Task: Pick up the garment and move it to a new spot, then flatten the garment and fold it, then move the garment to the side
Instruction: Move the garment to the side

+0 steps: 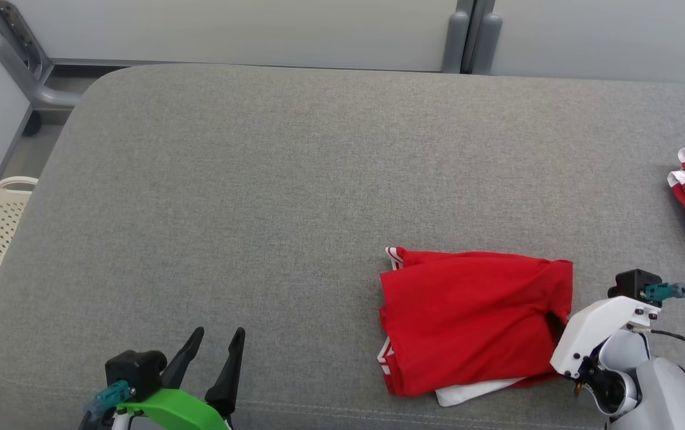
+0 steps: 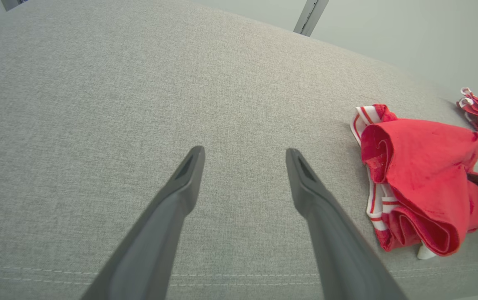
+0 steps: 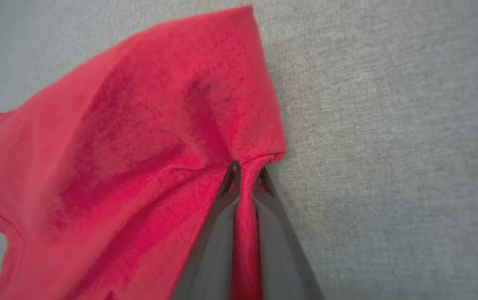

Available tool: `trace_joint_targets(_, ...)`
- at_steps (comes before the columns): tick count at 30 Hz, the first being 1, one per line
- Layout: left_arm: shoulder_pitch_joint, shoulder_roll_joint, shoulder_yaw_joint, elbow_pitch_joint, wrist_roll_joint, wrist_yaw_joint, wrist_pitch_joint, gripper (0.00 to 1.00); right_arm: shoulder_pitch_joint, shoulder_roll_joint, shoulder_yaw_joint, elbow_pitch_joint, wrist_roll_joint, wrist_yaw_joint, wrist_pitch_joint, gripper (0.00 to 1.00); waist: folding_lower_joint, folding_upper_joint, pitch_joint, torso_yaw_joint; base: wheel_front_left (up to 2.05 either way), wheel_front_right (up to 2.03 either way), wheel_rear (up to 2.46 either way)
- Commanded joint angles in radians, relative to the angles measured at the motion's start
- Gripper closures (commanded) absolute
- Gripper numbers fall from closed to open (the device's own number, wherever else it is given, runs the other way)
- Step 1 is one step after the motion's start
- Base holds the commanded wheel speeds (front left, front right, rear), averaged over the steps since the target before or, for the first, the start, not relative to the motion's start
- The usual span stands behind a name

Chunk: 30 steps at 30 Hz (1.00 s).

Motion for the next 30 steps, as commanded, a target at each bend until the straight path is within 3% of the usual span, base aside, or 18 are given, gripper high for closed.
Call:
trace_joint_targets(1, -0.017, 0.004, 0.003, 0.0, -0.002, 0.005, 0.001, 0.0, -0.016, -0.005, 0.003, 0.007, -0.018, -0.002, -0.001, 1.0, 0.0, 0.0, 0.0, 0.0, 0.0, 0.0, 0.0)
trace_joint_targets(6, -0.016, 0.001, 0.007, 0.004, -0.008, 0.006, -0.006, 0.0, -0.046, -0.007, 0.027, -0.021, -0.065, -0.002, 0.028, 1.0, 0.0, 0.0, -0.005, -0.014, 0.0, 0.0, 0.0)
trace_joint_targets(14, -0.014, -0.009, 0.008, 0.005, -0.009, 0.005, -0.017, 0.0, -0.123, -0.063, 0.145, -0.07, -0.1, -0.001, 0.085, 1.0, 0.0, 0.0, -0.004, -0.087, 0.0, 0.0, 0.0)
trace_joint_targets(20, -0.029, -0.016, 0.004, 0.009, -0.001, 0.0, -0.019, 0.0, -0.226, -0.087, 0.196, -0.059, -0.098, -0.001, 0.066, 1.0, 0.0, 0.0, 0.005, -0.159, 0.0, 0.0, 0.0)
trace_joint_targets(30, -0.045, -0.029, -0.005, 0.023, 0.006, -0.008, -0.028, 0.0, -0.403, -0.1, 0.191, 0.033, -0.118, -0.001, 0.001, 1.0, 0.0, 0.0, 0.021, -0.241, 0.0, 0.0, 0.0)
